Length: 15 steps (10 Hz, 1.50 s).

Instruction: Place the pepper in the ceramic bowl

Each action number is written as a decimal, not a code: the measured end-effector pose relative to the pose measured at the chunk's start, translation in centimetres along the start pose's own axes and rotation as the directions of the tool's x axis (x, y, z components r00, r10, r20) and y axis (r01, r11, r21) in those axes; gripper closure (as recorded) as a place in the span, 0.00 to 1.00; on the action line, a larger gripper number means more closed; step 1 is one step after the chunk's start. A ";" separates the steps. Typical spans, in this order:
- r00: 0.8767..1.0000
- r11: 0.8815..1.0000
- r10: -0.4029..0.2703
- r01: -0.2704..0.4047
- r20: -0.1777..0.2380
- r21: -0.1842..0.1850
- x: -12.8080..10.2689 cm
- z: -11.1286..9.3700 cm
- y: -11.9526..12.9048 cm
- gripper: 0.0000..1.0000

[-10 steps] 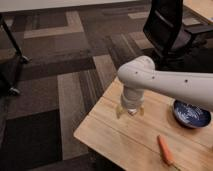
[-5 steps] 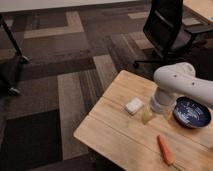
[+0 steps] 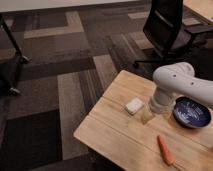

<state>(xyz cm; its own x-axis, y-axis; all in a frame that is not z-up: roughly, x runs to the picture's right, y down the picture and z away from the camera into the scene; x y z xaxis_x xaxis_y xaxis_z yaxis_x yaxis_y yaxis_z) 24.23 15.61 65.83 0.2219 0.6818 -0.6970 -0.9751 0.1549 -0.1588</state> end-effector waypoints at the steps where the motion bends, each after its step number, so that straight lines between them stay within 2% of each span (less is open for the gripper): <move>1: 1.000 1.000 0.010 -0.010 -0.018 -0.003 1.1 0.7 -0.8 0.35; 3: 0.999 1.000 0.018 -0.019 -0.044 -0.020 3.4 1.8 -2.4 0.35; 4: 0.999 1.000 -0.001 0.000 -0.051 -0.015 4.2 2.2 -3.1 0.35; 6: 0.997 0.998 -0.063 0.063 -0.037 0.009 5.4 3.3 -4.5 0.35; 8: 0.993 0.993 -0.115 0.115 -0.002 0.039 6.5 4.0 -4.5 0.35; 10: 0.992 0.990 -0.126 0.124 0.023 0.060 7.8 4.9 -3.8 0.35; 15: 0.990 0.985 -0.137 0.134 0.020 0.112 9.8 8.0 -3.0 0.35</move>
<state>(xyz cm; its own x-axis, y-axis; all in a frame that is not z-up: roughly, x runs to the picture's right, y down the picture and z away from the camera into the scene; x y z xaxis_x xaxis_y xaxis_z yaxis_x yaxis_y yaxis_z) 29.34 27.56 65.01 0.3531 0.6684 -0.6546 -0.9305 0.3238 -0.1713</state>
